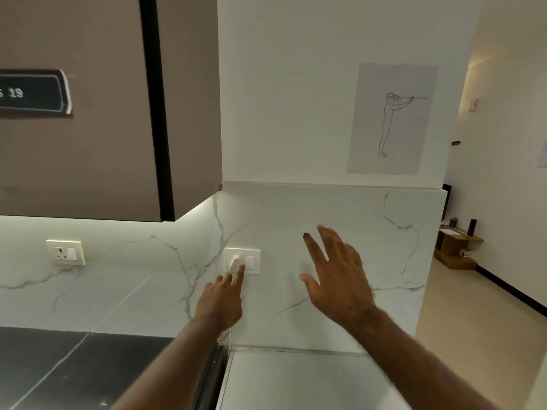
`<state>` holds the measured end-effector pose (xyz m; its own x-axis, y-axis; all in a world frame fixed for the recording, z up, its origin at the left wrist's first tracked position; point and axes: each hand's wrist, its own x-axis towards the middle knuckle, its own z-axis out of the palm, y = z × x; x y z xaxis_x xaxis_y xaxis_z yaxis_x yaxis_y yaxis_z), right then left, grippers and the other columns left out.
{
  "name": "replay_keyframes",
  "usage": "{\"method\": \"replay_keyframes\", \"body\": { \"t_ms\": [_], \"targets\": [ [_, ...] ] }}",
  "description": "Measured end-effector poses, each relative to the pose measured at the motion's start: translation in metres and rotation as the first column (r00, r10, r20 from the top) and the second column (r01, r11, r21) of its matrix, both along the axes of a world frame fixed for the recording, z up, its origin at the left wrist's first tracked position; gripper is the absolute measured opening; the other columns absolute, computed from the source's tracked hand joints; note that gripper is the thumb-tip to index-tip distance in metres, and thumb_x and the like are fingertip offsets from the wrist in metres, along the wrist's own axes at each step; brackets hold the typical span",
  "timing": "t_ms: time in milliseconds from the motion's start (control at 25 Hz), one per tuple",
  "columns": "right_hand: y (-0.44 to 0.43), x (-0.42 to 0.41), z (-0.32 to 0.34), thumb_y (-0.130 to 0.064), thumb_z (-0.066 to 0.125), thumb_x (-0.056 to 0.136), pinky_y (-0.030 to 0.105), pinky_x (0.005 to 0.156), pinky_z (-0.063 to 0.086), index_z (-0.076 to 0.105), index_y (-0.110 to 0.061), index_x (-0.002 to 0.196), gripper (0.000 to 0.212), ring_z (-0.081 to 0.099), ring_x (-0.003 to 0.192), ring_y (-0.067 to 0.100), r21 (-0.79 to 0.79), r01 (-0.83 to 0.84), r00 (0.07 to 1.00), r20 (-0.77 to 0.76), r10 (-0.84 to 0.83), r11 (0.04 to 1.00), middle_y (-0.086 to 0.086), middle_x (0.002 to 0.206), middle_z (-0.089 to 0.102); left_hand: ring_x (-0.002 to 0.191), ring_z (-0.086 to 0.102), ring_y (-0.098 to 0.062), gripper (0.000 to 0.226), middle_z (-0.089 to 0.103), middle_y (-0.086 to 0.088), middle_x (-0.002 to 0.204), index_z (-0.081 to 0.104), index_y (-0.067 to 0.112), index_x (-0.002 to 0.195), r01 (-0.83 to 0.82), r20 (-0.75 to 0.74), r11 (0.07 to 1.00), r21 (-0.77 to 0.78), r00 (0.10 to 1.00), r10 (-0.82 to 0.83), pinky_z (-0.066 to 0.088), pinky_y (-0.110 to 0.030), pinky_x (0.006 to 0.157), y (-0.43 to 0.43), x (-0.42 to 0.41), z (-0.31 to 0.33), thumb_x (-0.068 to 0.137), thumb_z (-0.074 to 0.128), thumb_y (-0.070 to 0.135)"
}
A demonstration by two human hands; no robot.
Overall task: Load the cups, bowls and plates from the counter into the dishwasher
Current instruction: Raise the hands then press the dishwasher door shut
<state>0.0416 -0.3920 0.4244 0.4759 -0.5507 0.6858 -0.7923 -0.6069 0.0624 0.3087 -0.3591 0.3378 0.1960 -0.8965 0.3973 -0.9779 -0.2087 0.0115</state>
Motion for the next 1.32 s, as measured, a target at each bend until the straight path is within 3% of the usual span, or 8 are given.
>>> {"method": "replay_keyframes", "body": {
  "t_ms": [200, 520, 720, 840, 1040, 1160, 1240, 1320],
  "targets": [
    [-0.027, 0.033, -0.050, -0.052, 0.059, 0.091, 0.052, 0.117, 0.029, 0.012, -0.027, 0.158, 0.086, 0.020, 0.153, 0.029, 0.060, 0.027, 1.000, -0.001, -0.027, 0.998, 0.009, 0.167, 0.015, 0.113, 0.057, -0.026, 0.097, 0.060, -0.009, 0.130, -0.018, 0.024, 0.160, 0.011, -0.080, 0.998, 0.067, 0.997, -0.005, 0.049, -0.038, 0.097, -0.057, 0.016, -0.048, 0.094, 0.052, 0.016],
    [-0.055, 0.050, -0.091, -0.055, 0.064, 0.087, 0.049, 0.112, 0.033, 0.021, -0.028, 0.156, 0.086, 0.031, 0.148, 0.029, 0.080, 0.089, 0.995, 0.028, -0.091, 0.993, 0.008, 0.165, 0.027, 0.097, 0.060, -0.024, 0.101, 0.063, -0.011, 0.120, -0.024, 0.026, 0.158, 0.000, -0.135, 0.994, 0.106, 0.991, 0.015, 0.046, -0.035, 0.080, -0.114, 0.034, -0.075, 0.093, 0.053, 0.017],
    [-0.059, 0.044, -0.099, -0.054, 0.066, 0.087, 0.046, 0.113, 0.030, 0.018, -0.028, 0.157, 0.090, 0.029, 0.150, 0.028, 0.070, 0.126, 0.992, -0.014, -0.126, 0.990, 0.008, 0.165, 0.023, 0.093, 0.057, -0.022, 0.102, 0.063, -0.011, 0.120, -0.030, 0.028, 0.156, 0.006, -0.130, 0.987, 0.162, 0.991, 0.016, 0.048, -0.034, 0.079, -0.120, 0.037, -0.087, 0.095, 0.052, 0.018],
    [-0.055, 0.045, -0.093, -0.054, 0.068, 0.086, 0.048, 0.112, 0.031, 0.019, -0.027, 0.157, 0.090, 0.030, 0.149, 0.029, 0.060, 0.122, 0.993, 0.000, -0.122, 0.991, 0.009, 0.165, 0.026, 0.105, 0.058, -0.025, 0.097, 0.060, -0.010, 0.128, -0.018, 0.023, 0.160, 0.036, -0.149, 0.995, 0.098, 0.989, -0.021, 0.048, -0.035, 0.085, -0.117, 0.034, -0.076, 0.096, 0.055, 0.024],
    [-0.036, 0.042, -0.074, -0.052, 0.063, 0.090, 0.051, 0.115, 0.030, 0.017, -0.027, 0.157, 0.085, 0.025, 0.152, 0.029, 0.061, 0.085, 0.996, 0.019, -0.087, 0.994, 0.008, 0.166, 0.020, 0.117, 0.053, -0.036, 0.091, 0.049, -0.019, 0.140, 0.014, 0.011, 0.163, 0.075, -0.011, 0.957, -0.281, 0.997, -0.081, 0.049, -0.047, 0.093, -0.100, 0.021, -0.023, 0.090, 0.065, 0.033],
    [-0.019, 0.036, -0.054, -0.051, 0.062, 0.091, 0.055, 0.116, 0.029, 0.019, -0.026, 0.157, 0.083, 0.024, 0.152, 0.030, 0.025, 0.084, 0.996, 0.018, -0.084, 0.996, 0.009, 0.166, 0.020, 0.151, 0.027, -0.040, 0.093, 0.022, -0.019, 0.167, 0.003, 0.016, 0.164, 0.089, -0.020, 0.928, -0.363, 0.995, -0.103, 0.029, -0.054, 0.120, -0.076, 0.006, 0.022, 0.096, 0.060, 0.043],
    [-0.008, 0.030, -0.039, -0.053, 0.059, 0.091, 0.057, 0.117, 0.026, 0.020, -0.026, 0.156, 0.081, 0.024, 0.152, 0.031, -0.018, 0.105, 0.994, 0.010, -0.104, 0.994, 0.010, 0.166, 0.021, 0.158, 0.005, -0.034, 0.093, 0.002, -0.014, 0.172, -0.006, 0.017, 0.164, 0.108, 0.002, 0.916, -0.387, 0.993, -0.116, 0.011, -0.053, 0.127, -0.056, -0.006, 0.042, 0.099, 0.053, 0.048],
    [0.006, 0.019, -0.023, -0.055, 0.055, 0.091, 0.060, 0.117, 0.024, 0.020, -0.026, 0.156, 0.079, 0.023, 0.152, 0.032, -0.044, 0.118, 0.993, 0.014, -0.117, 0.992, 0.011, 0.166, 0.020, 0.158, -0.003, -0.031, 0.093, -0.005, -0.011, 0.172, -0.009, 0.017, 0.163, 0.122, 0.040, 0.906, -0.405, 0.992, -0.116, 0.005, -0.052, 0.127, -0.033, -0.022, 0.058, 0.100, 0.050, 0.050]
  ]
}}
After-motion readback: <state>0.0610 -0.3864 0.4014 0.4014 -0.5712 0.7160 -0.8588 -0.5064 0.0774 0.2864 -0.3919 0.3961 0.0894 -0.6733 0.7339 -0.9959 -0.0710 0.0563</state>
